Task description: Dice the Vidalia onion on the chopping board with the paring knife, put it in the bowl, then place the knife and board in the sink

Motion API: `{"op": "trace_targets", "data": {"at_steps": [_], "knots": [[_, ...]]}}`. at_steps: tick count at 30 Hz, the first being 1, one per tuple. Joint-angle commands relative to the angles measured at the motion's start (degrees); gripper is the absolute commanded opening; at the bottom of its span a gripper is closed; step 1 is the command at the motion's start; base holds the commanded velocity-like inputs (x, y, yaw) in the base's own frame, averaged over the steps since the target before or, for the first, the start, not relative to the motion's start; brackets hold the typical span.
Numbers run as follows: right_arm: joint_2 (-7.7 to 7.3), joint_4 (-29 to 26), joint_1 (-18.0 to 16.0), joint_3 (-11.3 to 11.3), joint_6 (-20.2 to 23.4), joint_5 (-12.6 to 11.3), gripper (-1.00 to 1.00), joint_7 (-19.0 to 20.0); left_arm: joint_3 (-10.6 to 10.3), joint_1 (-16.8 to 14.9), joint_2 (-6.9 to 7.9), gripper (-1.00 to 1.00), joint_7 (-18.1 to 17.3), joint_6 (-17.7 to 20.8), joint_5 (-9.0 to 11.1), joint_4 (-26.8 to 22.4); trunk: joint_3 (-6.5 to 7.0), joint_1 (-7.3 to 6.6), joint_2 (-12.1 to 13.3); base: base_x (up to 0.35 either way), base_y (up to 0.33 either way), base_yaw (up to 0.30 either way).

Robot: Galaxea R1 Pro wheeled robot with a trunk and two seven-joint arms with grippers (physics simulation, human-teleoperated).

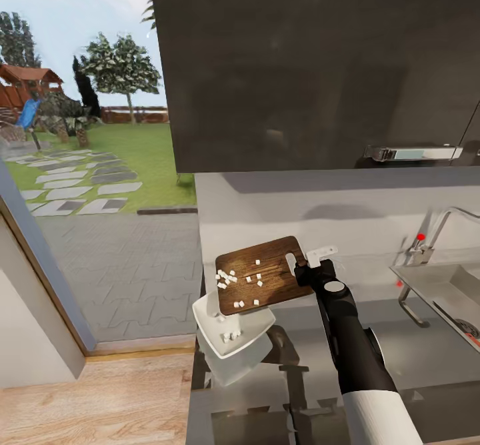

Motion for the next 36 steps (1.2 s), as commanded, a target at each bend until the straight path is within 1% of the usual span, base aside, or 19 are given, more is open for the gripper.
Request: {"op": "trace_targets", "data": {"at_steps": [1, 36], "knots": [[0.06, -0.1, -0.1, -0.1, 0.2, 0.6, -1.00, 0.5, -0.1, 0.0, 0.03, 1.00, -0.3, 0.0, 0.6, -0.1, -0.12, 0.04, -0.1, -0.034, 0.000, 0.000], [0.06, -0.1, -0.1, -0.1, 0.2, 0.6, -1.00, 0.4, -0.1, 0.0, 0.03, 1.00, -0.3, 0.0, 0.6, 0.0, -0.12, 0.04, -0.1, -0.005, 0.000, 0.000]]}}
